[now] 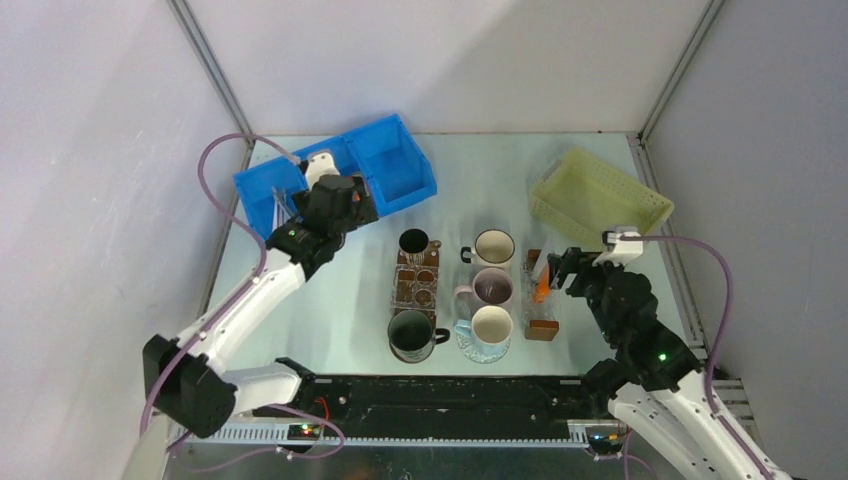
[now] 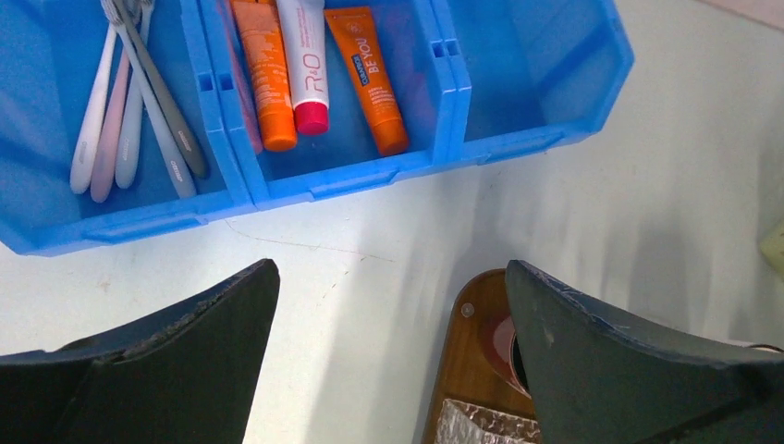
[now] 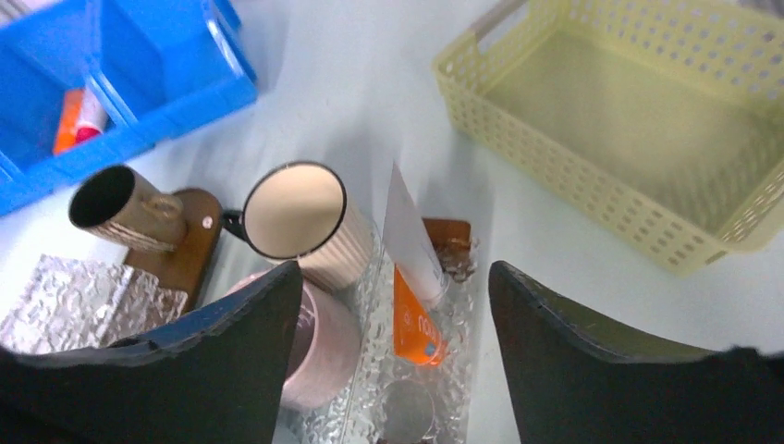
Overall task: Prepare toiletry sets of a toothbrush and toothpaste on the tray
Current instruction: Place the toothpaste in the toothpaste holder, then pick up the toothpaste from the storage box.
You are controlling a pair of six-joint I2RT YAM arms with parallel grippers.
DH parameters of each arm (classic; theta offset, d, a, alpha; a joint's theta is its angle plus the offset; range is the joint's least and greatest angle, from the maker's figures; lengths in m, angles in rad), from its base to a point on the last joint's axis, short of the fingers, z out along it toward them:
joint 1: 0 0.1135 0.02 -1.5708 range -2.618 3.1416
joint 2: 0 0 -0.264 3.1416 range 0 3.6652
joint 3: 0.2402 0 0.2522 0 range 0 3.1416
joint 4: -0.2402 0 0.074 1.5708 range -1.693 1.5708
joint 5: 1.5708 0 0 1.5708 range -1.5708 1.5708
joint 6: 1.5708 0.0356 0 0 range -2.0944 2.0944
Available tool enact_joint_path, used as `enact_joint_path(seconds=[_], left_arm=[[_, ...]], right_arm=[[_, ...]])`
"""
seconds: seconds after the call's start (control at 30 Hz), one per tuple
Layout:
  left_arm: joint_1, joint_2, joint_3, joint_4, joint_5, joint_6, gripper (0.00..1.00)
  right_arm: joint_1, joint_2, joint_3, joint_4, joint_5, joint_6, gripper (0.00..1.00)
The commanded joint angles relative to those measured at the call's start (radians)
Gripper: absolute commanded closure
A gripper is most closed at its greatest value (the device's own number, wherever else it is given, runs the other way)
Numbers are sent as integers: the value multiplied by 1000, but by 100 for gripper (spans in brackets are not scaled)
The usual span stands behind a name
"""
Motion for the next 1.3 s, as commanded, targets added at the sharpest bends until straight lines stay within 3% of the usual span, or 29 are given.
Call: enact_joint_path(seconds=[0.0,0.23,0.57,0.93,1.27], left_arm=[[30,100,100,-23,24,-37,1],[98,306,230,-39,54,-49,8],[191,601,435,-74,106,-54,24],[276,825,563,-74,222,-90,43],[318,930,571,-26,366,-124,42]], right_arm=[[6,-43,99,-26,60,-48,20],[5,-98,164,-43,152,-159,8],[4,-132,148,-27,268,-301,5],[-3,-163,68,26,294,-318,4],[-41,-159,58,31,244,-312,3]])
